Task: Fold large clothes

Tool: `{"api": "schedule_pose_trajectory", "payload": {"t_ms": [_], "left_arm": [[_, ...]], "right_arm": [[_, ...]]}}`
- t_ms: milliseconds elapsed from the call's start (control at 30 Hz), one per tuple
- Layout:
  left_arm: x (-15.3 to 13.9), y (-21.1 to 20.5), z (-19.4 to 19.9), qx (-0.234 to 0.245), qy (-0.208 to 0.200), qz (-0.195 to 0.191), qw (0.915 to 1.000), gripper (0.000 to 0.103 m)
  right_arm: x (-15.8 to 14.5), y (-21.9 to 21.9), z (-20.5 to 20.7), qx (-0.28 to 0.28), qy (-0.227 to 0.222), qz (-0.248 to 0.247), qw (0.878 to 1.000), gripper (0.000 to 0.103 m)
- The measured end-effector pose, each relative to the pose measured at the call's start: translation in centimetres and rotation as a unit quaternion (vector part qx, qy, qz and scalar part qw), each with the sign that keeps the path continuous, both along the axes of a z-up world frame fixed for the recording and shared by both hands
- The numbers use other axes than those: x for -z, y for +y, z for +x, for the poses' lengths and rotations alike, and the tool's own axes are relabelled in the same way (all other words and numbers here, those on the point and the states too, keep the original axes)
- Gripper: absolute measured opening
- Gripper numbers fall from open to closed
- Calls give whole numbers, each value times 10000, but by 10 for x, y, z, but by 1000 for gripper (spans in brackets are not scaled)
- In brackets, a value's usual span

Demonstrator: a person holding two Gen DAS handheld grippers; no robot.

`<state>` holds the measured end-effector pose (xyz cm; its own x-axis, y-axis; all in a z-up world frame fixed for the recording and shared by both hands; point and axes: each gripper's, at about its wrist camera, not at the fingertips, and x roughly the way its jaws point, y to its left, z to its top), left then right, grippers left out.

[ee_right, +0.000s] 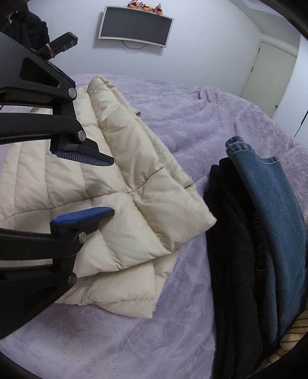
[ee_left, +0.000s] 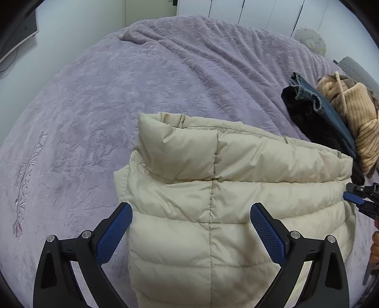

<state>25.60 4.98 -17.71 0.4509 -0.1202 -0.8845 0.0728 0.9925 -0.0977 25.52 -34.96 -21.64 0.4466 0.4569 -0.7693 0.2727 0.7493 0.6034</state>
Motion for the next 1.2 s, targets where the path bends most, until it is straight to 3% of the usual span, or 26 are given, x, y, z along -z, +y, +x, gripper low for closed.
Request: {"api": "schedule_pose_trajectory", "payload": {"t_ms": [200, 400, 467, 500, 533, 600, 767, 900, 1067, 1200], "left_arm": [[21, 9, 19, -344, 127, 303, 9989, 100], [17, 44, 16, -560, 225, 70, 9982, 100], [18, 58, 12, -555, 361, -180, 9976, 100], [18, 65, 10, -567, 427, -340, 9969, 100], [19, 73, 7, -591, 504, -509, 9957, 100], [20, 87, 0, -647, 648, -929, 9915, 100], [25, 108, -17, -505, 955, -1825, 9773, 100], [44, 105, -24, -209, 1371, -2325, 9627, 100], [71, 104, -27, -345, 1633, -2759, 9466, 100], [82, 89, -20, -205, 1704, -2719, 9469, 100]], "right_arm": [[13, -9, 6, 153, 81, -456, 9988, 36], [1, -29, -11, 398, 51, -640, 9971, 39], [0, -36, -18, 460, 55, -630, 9969, 51], [-1, -39, -22, 518, 77, -650, 9965, 67], [-2, -42, -27, 584, 65, -645, 9962, 77], [-3, -48, -39, 660, 77, -576, 9961, 77], [-1, -57, -83, 861, 150, -248, 9959, 82], [9, -52, -119, 930, 162, 241, 9952, 103], [30, -31, -149, 839, 322, 925, 9916, 103], [56, -12, -151, 807, 474, 1483, 9845, 103]]}}
